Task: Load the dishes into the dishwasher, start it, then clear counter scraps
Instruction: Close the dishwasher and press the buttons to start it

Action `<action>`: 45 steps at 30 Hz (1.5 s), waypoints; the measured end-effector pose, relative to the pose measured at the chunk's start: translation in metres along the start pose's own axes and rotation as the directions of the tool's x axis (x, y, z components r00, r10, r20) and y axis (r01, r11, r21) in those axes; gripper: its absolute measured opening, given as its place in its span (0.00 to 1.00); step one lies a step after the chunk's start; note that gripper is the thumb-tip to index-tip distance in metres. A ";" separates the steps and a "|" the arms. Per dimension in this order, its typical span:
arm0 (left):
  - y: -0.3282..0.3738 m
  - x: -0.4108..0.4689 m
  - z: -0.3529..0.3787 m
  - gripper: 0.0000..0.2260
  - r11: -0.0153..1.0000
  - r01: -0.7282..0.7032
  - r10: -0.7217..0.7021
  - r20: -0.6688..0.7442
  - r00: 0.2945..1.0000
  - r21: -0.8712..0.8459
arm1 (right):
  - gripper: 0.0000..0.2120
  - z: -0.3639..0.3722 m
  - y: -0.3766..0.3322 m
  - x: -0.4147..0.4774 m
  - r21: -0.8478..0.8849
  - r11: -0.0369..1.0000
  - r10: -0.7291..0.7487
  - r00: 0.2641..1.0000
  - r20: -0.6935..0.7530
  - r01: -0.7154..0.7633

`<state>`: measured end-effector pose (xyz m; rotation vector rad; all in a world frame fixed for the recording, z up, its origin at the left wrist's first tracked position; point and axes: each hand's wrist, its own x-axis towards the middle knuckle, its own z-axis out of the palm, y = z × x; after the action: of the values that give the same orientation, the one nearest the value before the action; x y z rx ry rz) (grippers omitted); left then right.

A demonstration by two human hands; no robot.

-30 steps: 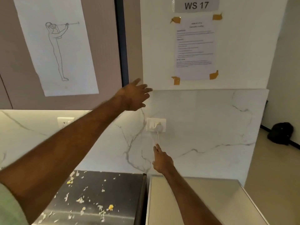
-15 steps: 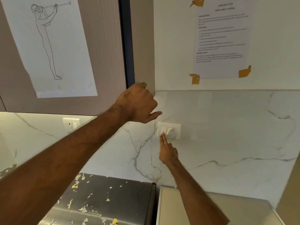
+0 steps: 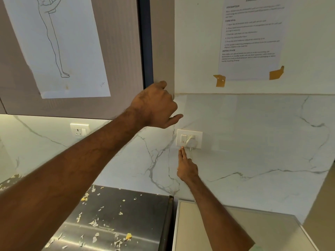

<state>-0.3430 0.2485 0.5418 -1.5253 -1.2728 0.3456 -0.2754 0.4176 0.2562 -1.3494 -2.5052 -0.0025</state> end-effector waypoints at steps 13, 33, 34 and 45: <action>0.014 -0.006 -0.017 0.26 0.997 0.055 -0.045 0.160 0.986 -0.060 | 0.42 -0.049 -0.001 -0.068 0.008 1.000 0.002 0.999 -0.042 -0.002; 0.289 -0.252 -0.029 0.15 0.606 0.279 0.022 0.367 0.930 -0.745 | 0.42 -0.031 0.019 -0.314 -0.071 0.992 0.113 0.988 0.108 -0.106; 0.301 -0.266 -0.032 0.15 0.584 0.295 0.031 0.383 0.923 -0.757 | 0.41 -0.026 0.019 -0.329 -0.073 0.991 0.119 0.985 0.122 -0.111; 0.432 -0.408 -0.092 0.25 0.350 0.493 0.281 0.592 0.755 -0.796 | 0.36 0.063 0.060 -0.513 -0.001 0.977 0.182 0.826 0.534 -0.214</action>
<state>-0.2031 -0.0815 0.0590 -2.3853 -2.4430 -0.0431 0.0225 0.0409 0.0551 -1.7768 -2.7397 0.5643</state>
